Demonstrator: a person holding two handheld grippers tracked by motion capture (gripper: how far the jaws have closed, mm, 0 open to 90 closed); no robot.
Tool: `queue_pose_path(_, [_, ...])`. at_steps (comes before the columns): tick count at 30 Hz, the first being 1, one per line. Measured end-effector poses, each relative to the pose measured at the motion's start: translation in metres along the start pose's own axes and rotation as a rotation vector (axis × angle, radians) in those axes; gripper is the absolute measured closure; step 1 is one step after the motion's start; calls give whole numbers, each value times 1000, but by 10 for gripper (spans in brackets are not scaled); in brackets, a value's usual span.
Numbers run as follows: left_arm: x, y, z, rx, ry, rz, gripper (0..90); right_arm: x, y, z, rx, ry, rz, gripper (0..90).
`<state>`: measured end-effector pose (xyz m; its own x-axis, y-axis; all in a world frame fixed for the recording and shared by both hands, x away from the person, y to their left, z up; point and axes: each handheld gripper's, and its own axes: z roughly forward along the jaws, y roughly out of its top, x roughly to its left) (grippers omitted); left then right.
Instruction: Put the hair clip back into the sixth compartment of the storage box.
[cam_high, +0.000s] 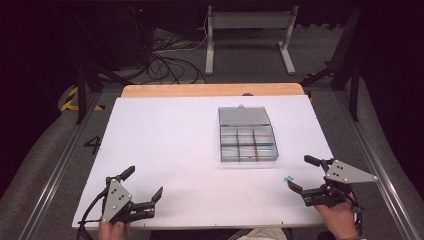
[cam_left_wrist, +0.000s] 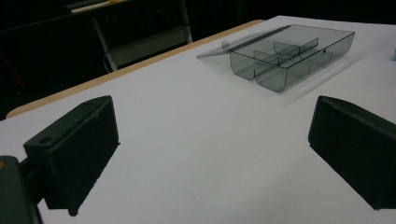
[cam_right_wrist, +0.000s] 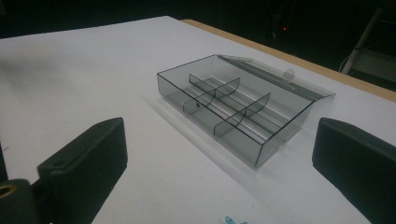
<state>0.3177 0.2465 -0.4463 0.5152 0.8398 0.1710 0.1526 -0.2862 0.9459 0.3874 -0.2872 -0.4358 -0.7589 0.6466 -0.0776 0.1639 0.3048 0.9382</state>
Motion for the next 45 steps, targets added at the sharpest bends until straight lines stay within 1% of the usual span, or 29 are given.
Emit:
queue_pose_path(2, [0,0,0,2,-1,-3,24,-3,3,2,12,4,9,44])
queue_pose_path(3, [0,0,0,4,0,4,24,-3,3,2,12,4,9,44])
queue_pose_path(4, [0,0,0,4,-1,-2,24,-5,5,4,19,5,16,45])
queue_pose_path(10, [0,0,0,4,1,0,24,-10,11,11,40,14,24,45])
queue_pose_path(13, [0,0,0,5,1,2,24,-11,14,13,45,12,18,46])
queue_pose_path(15, [0,0,0,4,-1,-4,24,-12,15,14,46,12,19,46])
queue_pose_path(20, [0,0,0,6,-2,-4,24,-16,19,18,56,14,23,46])
queue_pose_path(28, [0,0,1,10,-1,-6,24,-20,23,26,83,19,25,46])
queue_pose_path(31, [0,0,1,9,-2,-5,24,-24,26,30,103,23,19,46])
queue_pose_path(41, [0,0,1,13,1,-5,24,-29,29,35,131,28,28,50])
queue_pose_path(42, [0,0,1,13,2,-4,24,-29,29,35,137,34,29,82])
queue_pose_path(43, [0,0,1,14,2,-4,24,-29,29,35,137,34,29,82])
queue_pose_path(44, [0,0,1,14,3,-4,24,-30,29,35,143,44,32,101])
queue_pose_path(45, [0,0,1,14,3,-4,24,-30,29,36,162,63,41,116])
